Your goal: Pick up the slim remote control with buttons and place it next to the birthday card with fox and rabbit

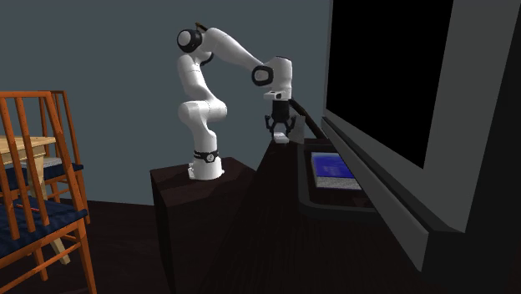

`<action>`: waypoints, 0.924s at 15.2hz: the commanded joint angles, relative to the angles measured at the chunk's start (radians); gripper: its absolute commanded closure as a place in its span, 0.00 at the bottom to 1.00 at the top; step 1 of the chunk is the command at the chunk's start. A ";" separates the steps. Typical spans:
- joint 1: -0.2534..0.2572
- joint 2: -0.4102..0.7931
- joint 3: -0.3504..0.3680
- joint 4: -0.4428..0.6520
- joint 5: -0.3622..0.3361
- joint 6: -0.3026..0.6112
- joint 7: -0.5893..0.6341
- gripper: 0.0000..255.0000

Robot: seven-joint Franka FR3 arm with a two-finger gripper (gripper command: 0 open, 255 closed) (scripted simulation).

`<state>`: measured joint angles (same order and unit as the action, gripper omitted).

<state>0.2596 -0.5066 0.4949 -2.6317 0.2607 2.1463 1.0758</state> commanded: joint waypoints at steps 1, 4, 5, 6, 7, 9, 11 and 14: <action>-0.003 0.021 0.009 -0.014 0.000 0.036 0.002 1.00; -0.006 0.050 0.022 -0.037 0.001 0.086 0.006 1.00; -0.007 0.060 0.026 -0.044 0.001 0.104 0.008 1.00; -0.009 0.071 0.031 -0.050 0.000 0.121 0.009 1.00; -0.010 0.082 0.035 -0.057 0.000 0.138 0.011 1.00; -0.011 0.088 0.038 -0.061 -0.001 0.148 0.012 1.00; -0.011 0.088 0.038 -0.061 -0.001 0.148 0.012 1.00; -0.011 0.088 0.038 -0.061 -0.001 0.148 0.012 1.00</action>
<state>0.2483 -0.4183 0.5328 -2.6924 0.2599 2.2944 1.0881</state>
